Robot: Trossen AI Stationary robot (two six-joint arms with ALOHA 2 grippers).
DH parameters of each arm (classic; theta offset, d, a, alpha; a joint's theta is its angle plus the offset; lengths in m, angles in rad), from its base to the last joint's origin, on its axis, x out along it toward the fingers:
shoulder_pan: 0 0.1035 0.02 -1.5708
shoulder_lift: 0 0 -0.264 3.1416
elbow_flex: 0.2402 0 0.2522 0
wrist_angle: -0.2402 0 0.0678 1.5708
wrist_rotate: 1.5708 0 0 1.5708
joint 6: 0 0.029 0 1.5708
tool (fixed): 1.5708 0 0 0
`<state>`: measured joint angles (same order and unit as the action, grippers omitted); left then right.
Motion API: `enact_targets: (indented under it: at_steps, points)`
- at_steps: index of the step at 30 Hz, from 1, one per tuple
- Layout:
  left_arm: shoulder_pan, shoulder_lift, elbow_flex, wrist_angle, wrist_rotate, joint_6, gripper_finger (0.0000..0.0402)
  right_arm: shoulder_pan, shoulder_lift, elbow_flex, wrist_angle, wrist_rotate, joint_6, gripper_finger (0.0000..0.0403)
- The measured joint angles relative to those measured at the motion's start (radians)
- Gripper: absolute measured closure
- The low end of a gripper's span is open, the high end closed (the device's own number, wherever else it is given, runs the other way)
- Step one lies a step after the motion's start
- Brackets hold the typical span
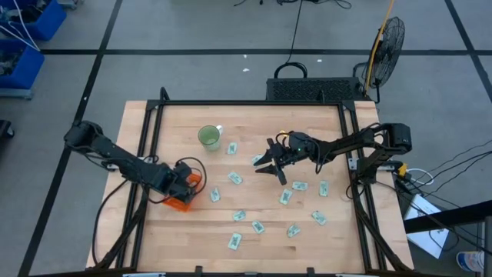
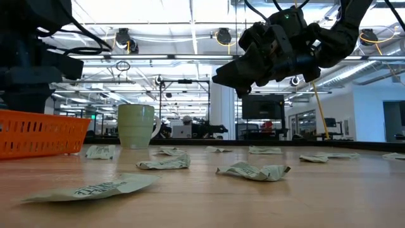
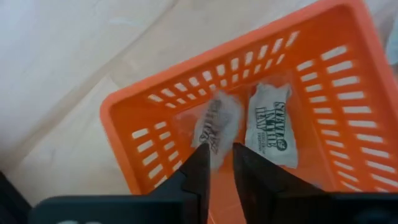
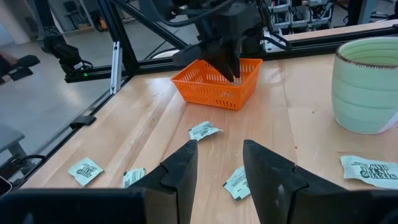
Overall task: Pick and place Stevia / Truvia into bins
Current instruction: Put the stevia packet into the orange bin
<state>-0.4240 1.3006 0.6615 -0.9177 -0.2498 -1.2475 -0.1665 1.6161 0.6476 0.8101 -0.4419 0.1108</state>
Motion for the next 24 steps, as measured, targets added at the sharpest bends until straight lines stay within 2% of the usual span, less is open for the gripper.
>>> enact_targets:
  at_steps: [5,10,18,21,24]
  points:
    - [0.0,0.0,0.001,0.009,0.04,0.038,0.0291,0.0,0.0,0.0,0.0,0.0,0.0,0.0281]
    - [0.003,-0.014,0.008,0.088,0.042,0.131,0.0282,0.0,0.0,0.0,0.0,0.0,0.0,0.0279]
    - [0.033,-0.044,0.158,0.101,0.04,0.311,0.0282,0.0,0.0,0.0,0.001,0.0,0.0,0.0278]
    - [0.045,-0.045,0.232,0.107,-0.001,0.356,0.0282,0.0,0.0,0.0,0.001,0.0,0.0,0.0278]
    - [0.053,-0.045,0.283,0.125,-0.096,0.427,0.0282,0.0,0.0,0.0,0.0,0.0,0.0,0.0278]
